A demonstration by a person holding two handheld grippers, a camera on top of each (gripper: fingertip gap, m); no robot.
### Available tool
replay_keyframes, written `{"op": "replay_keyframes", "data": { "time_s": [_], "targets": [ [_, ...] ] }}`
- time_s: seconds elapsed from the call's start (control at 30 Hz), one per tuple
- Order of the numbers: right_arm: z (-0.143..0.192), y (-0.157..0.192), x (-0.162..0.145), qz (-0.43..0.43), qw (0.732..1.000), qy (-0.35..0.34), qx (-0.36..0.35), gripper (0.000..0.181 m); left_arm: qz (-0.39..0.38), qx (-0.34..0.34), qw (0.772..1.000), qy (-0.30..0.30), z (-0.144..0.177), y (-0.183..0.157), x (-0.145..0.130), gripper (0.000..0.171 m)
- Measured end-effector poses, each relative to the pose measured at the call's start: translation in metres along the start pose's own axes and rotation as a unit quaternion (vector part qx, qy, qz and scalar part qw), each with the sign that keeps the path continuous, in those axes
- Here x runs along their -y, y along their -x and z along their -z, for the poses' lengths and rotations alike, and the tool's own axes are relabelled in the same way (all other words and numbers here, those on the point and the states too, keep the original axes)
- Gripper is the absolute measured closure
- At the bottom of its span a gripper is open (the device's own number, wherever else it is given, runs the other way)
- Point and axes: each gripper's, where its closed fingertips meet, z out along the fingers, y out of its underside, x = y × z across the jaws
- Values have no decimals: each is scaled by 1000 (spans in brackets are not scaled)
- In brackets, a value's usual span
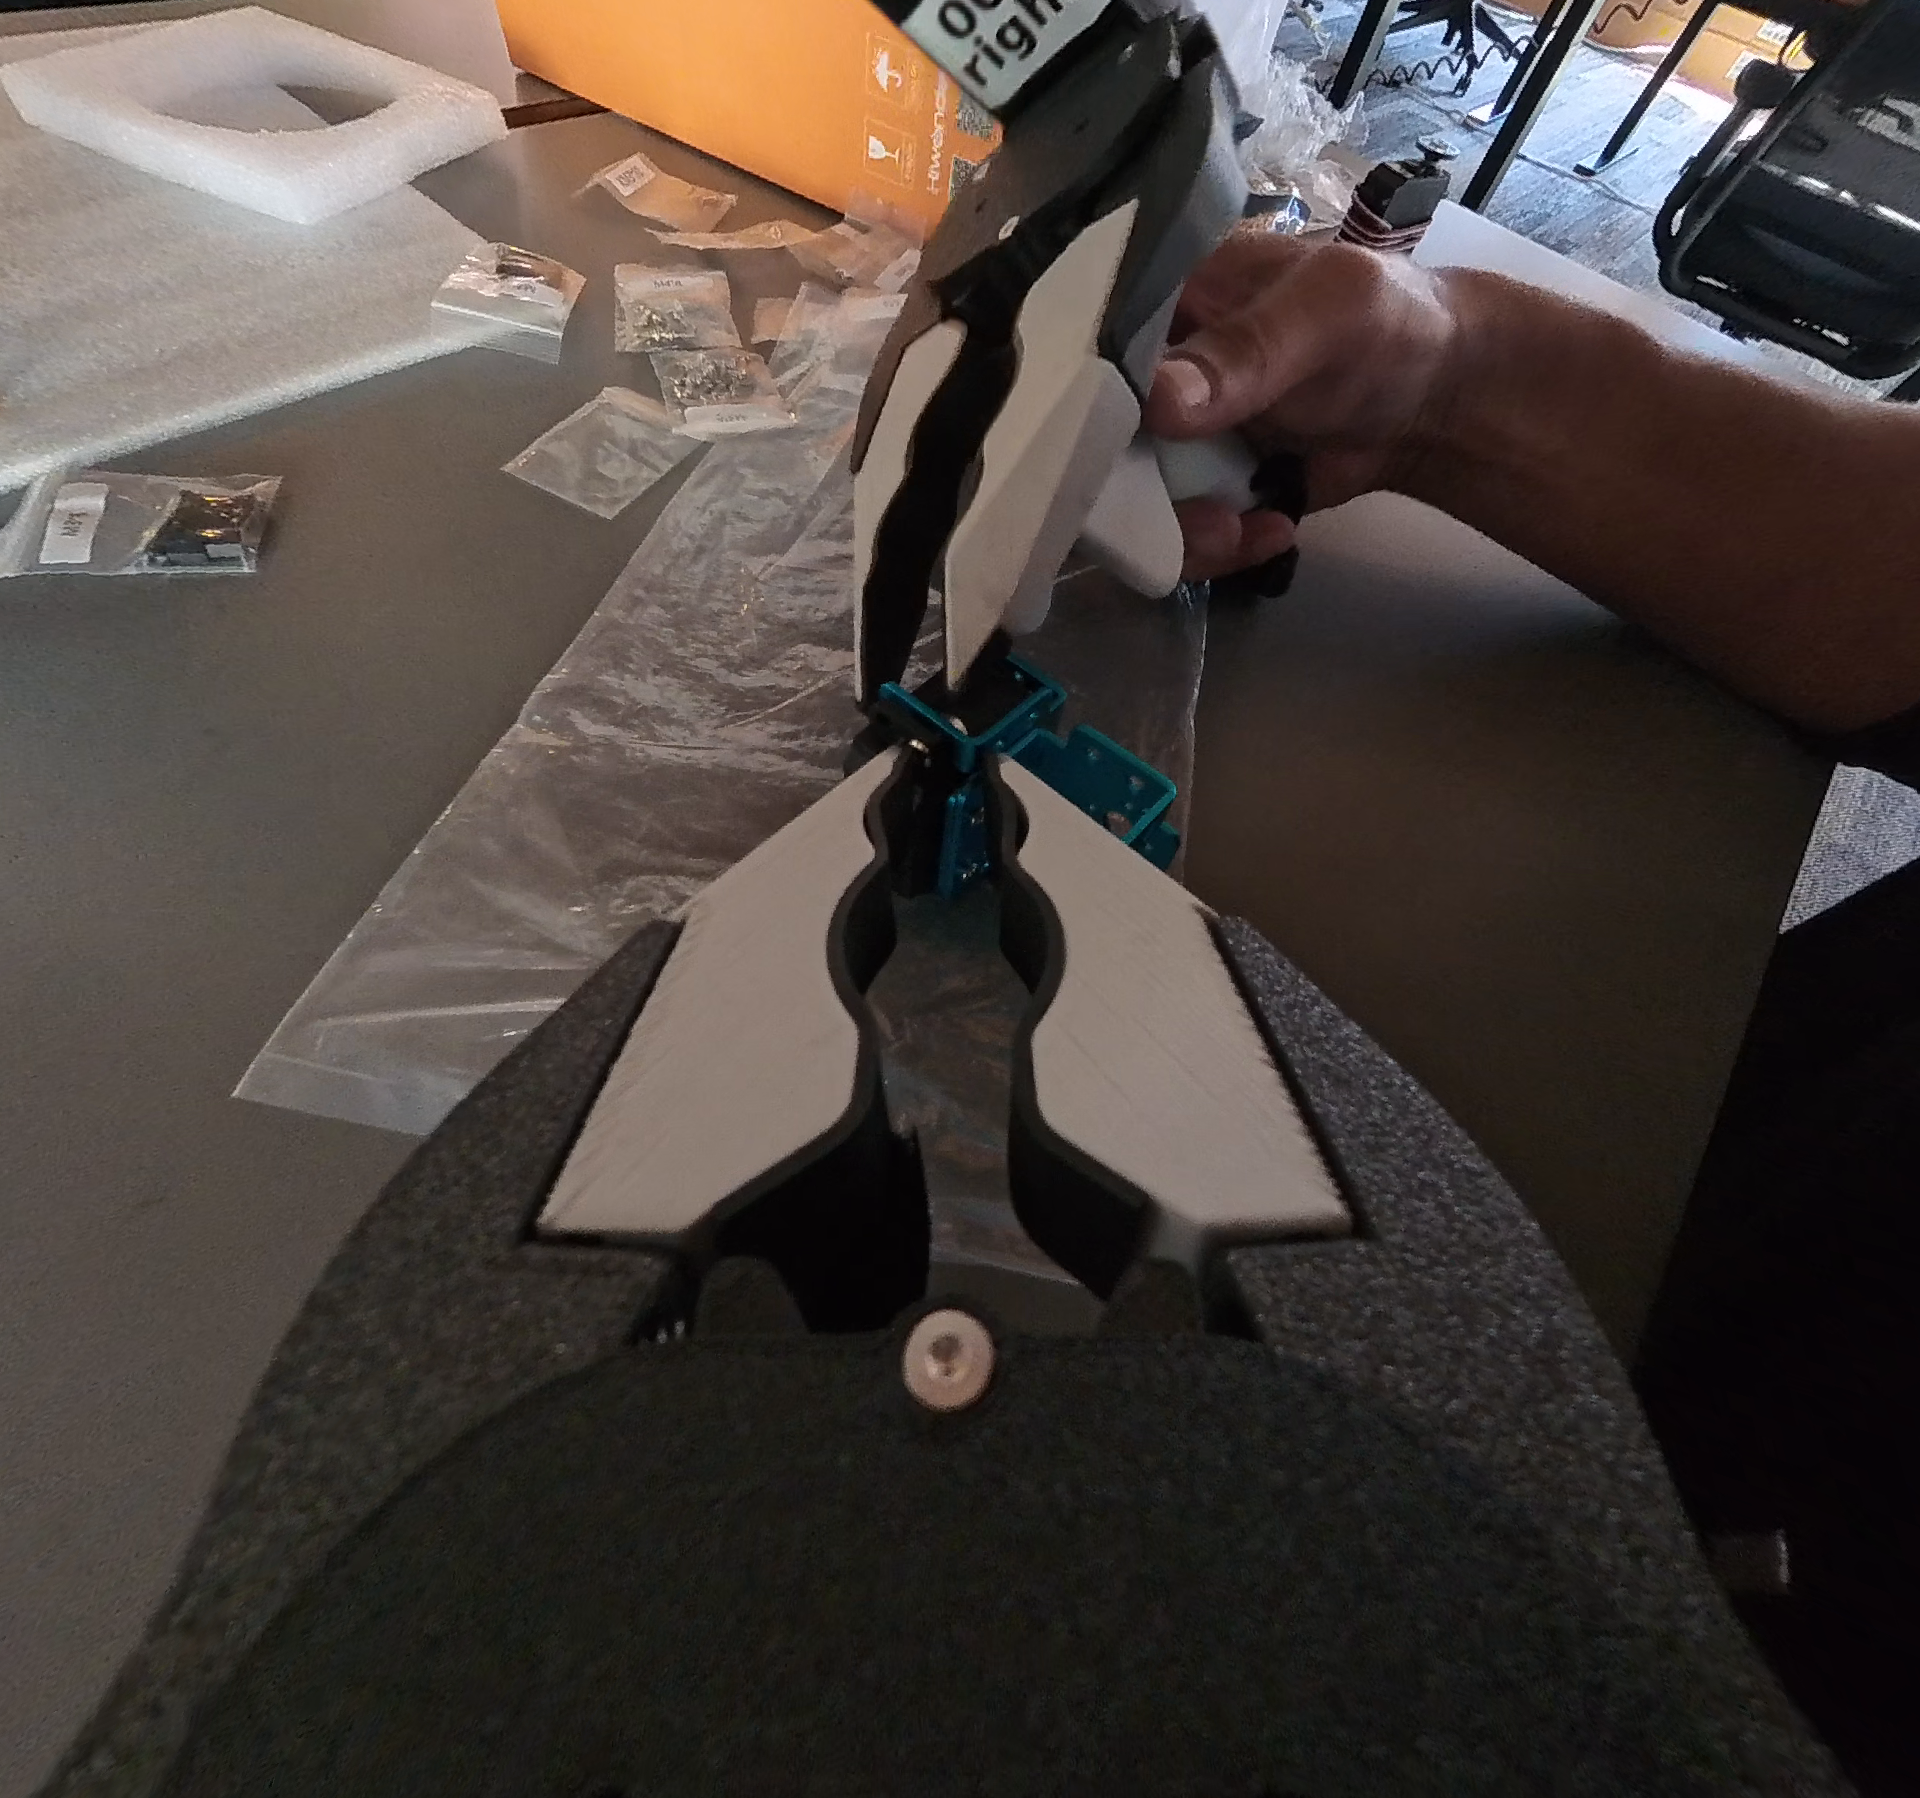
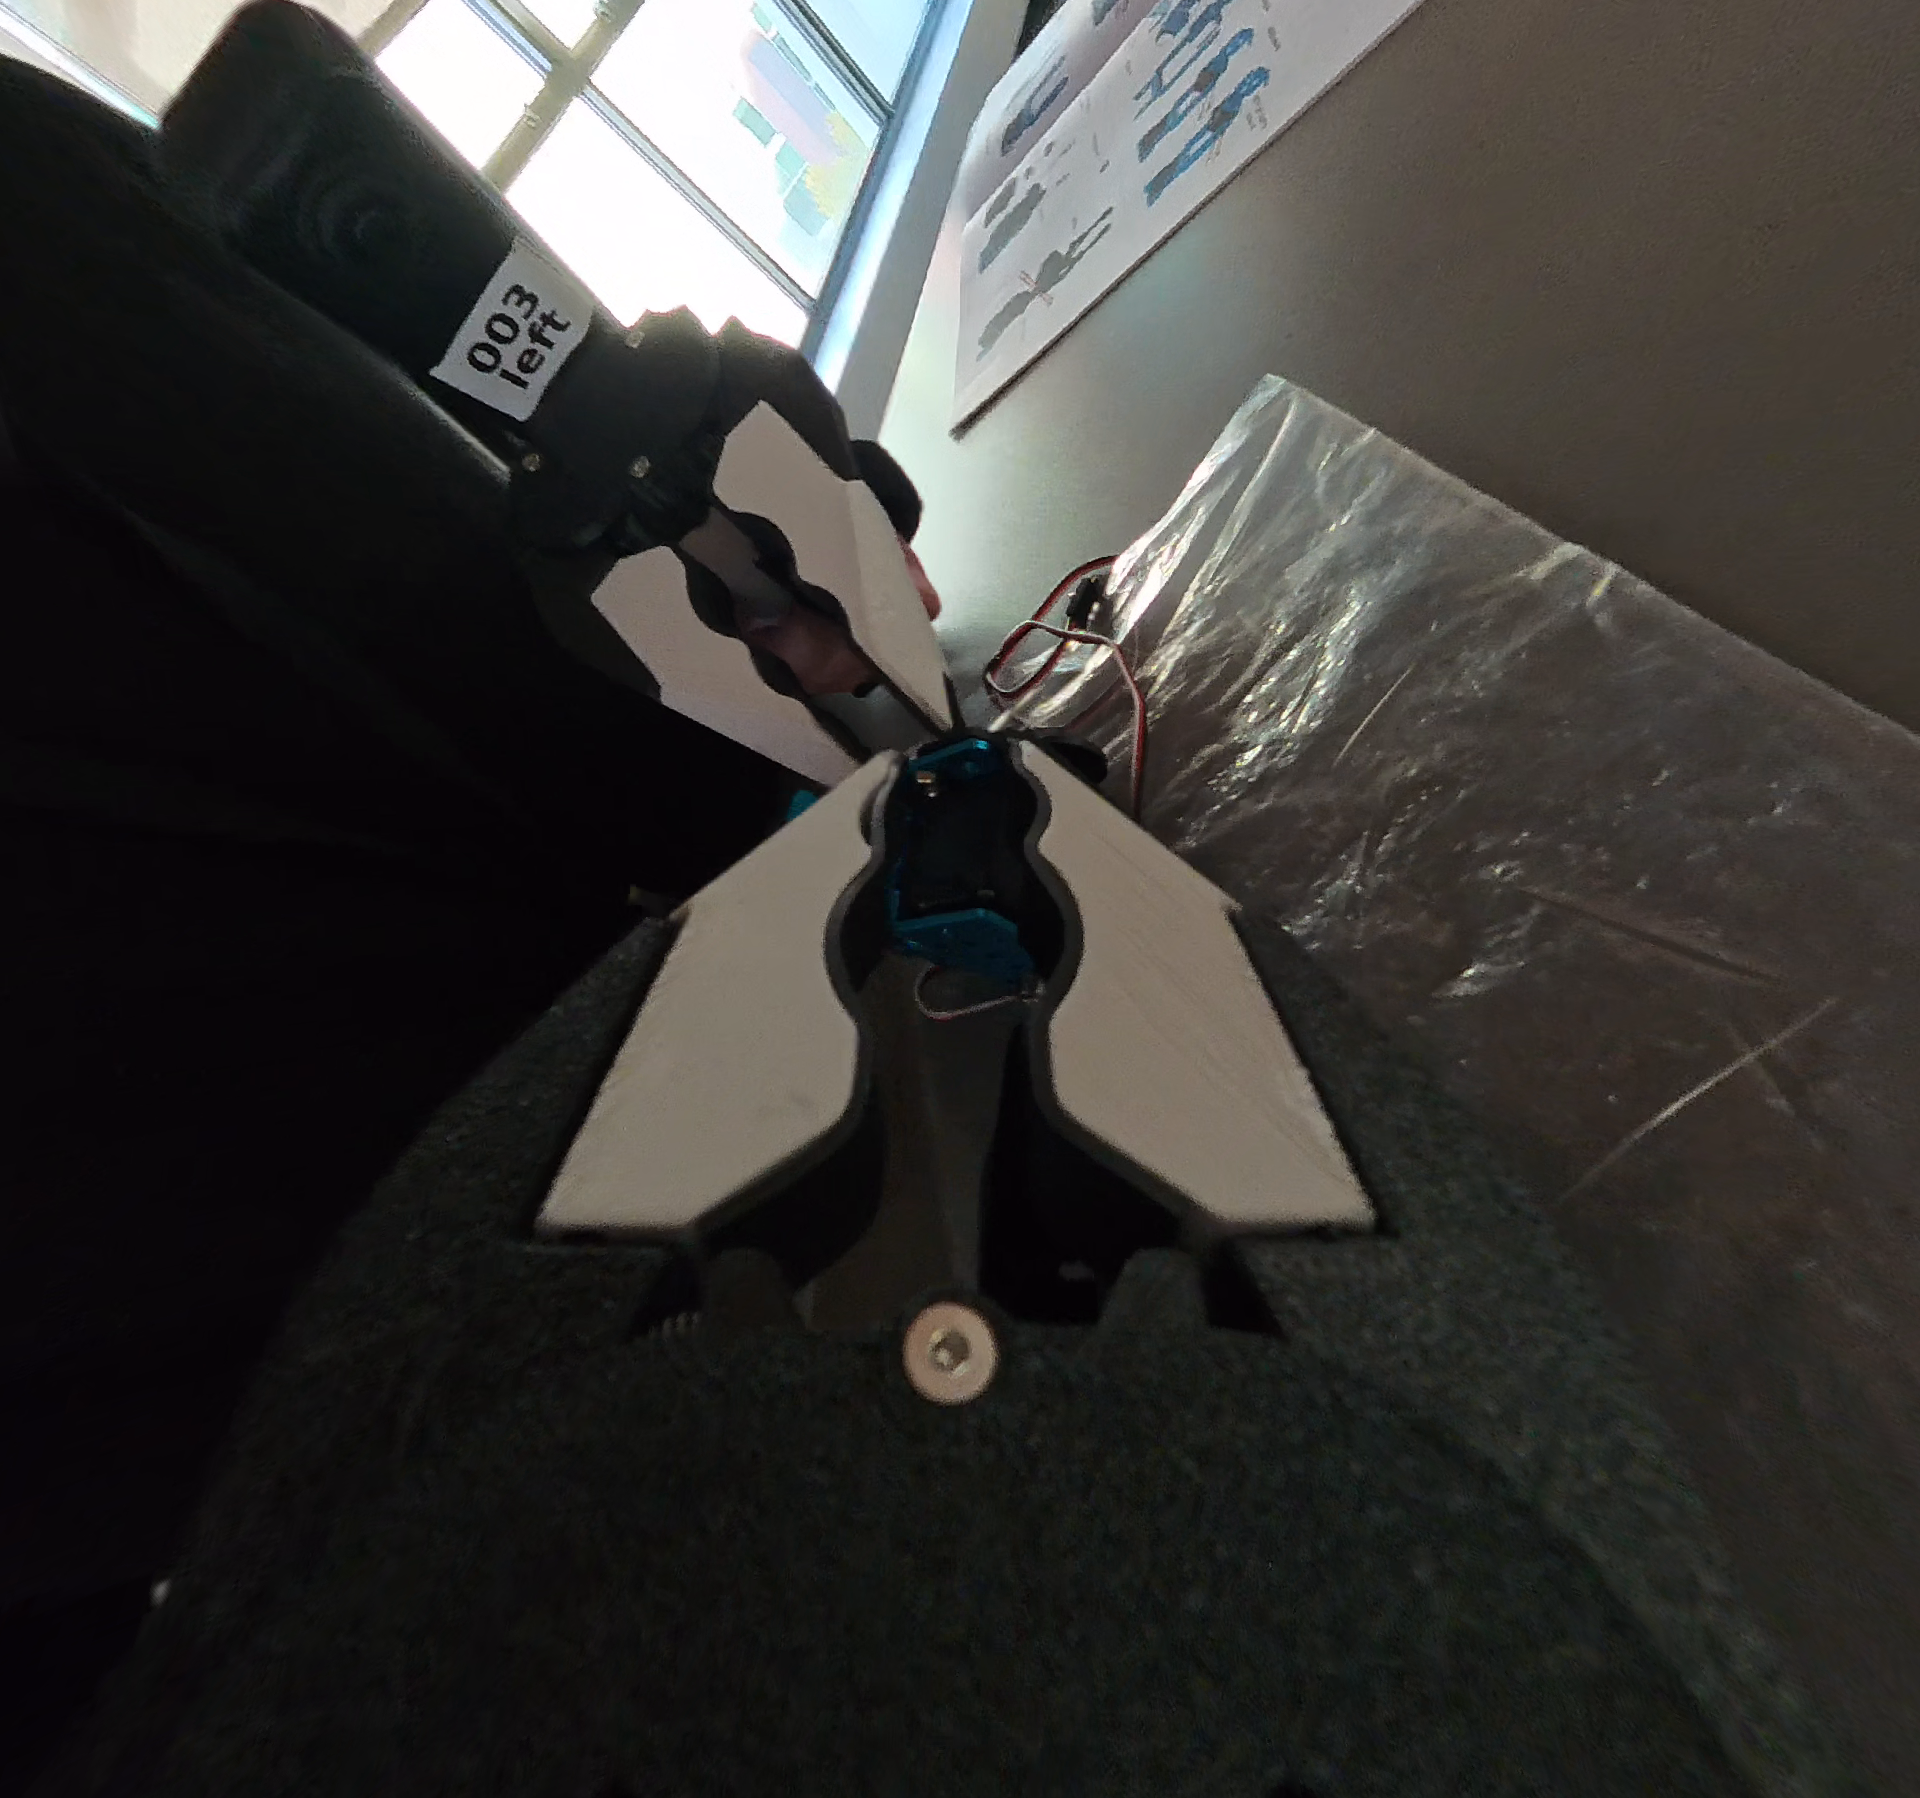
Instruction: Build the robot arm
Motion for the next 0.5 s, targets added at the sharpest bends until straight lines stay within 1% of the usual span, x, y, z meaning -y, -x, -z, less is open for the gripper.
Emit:
{"op": "replay_keyframes", "data": {
  "time_s": [0.03, 0.23, 0.5],
  "targets": [
    [0, -2, 0, 7, 1000, 3, -12, 168, 0, 0, 1000, 0, 0, 0, 0, 159],
    [-1, -2, 0, 54, 998, 12, -38, 170, 0, 2, 1000, 1, 0, 0, 0, 159],
    [-1, -3, 0, 53, 998, 9, -33, 173, 1, 1, 1000, 1, 1, 0, -1, 159]
  ]
}}
